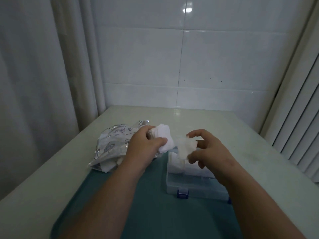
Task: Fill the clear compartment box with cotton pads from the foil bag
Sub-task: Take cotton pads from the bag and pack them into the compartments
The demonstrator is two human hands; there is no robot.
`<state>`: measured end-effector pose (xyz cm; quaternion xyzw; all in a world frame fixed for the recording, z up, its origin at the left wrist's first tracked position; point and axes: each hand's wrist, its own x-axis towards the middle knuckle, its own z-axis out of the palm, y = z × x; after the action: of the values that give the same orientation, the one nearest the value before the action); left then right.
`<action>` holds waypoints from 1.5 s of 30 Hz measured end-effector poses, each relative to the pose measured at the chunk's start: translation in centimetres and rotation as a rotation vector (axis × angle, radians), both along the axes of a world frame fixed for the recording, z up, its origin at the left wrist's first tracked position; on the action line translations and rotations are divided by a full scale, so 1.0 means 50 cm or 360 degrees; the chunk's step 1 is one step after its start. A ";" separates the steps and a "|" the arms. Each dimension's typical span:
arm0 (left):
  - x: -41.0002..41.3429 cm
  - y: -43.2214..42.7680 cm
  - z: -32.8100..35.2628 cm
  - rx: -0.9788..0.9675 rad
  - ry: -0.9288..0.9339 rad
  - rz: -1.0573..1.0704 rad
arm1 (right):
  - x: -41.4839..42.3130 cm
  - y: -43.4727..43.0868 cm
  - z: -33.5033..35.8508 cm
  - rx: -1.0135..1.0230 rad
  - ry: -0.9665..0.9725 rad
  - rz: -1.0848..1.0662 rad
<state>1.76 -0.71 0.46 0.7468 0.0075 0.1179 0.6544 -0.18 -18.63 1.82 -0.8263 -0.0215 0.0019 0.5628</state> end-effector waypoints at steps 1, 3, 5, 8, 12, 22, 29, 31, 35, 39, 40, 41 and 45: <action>0.001 0.000 -0.004 -0.0003 -0.0002 -0.0015 | 0.001 -0.001 -0.001 0.0005 -0.0031 -0.0035; 0.002 0.001 -0.011 -0.0050 0.0012 -0.0050 | 0.000 -0.002 0.001 0.0072 -0.0114 -0.0105; -0.002 0.000 -0.012 -0.0102 0.0033 -0.0085 | -0.004 -0.002 0.004 0.0188 -0.0205 -0.0133; -0.006 -0.007 -0.017 -0.0130 0.0057 -0.0120 | -0.007 0.000 0.001 0.0207 -0.0307 -0.0183; -0.004 -0.014 -0.024 -0.0133 0.0081 -0.0136 | -0.008 0.006 -0.002 0.0297 -0.0371 -0.0119; -0.018 -0.023 -0.026 -0.0084 0.0051 -0.0288 | -0.005 0.016 -0.013 0.0212 -0.0488 -0.0068; -0.018 -0.026 -0.030 -0.0090 0.0009 -0.0333 | 0.002 0.016 -0.021 0.0091 -0.0496 -0.0154; -0.018 -0.025 -0.030 -0.0099 0.0006 -0.0332 | 0.002 0.014 -0.018 0.0095 -0.0534 -0.0198; -0.019 -0.025 -0.027 -0.0130 0.0004 -0.0314 | 0.000 0.011 -0.014 0.0125 -0.0611 -0.0258; -0.020 -0.025 -0.027 -0.0086 -0.0022 -0.0277 | -0.006 0.014 -0.012 0.0199 -0.0755 -0.0290; -0.020 -0.026 -0.027 -0.0080 -0.0022 -0.0269 | -0.009 0.014 -0.010 0.0217 -0.0799 -0.0296; -0.020 -0.026 -0.027 -0.0082 -0.0020 -0.0270 | -0.010 0.015 -0.009 0.0212 -0.0824 -0.0292; -0.022 -0.026 -0.026 -0.0149 -0.0026 -0.0345 | -0.005 0.023 -0.017 -0.0027 -0.0693 -0.0310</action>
<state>0.65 -2.03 -0.84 0.7108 -0.0731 0.0518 0.6977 -0.41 -17.46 0.97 -0.8102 -0.0625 -0.2303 0.5354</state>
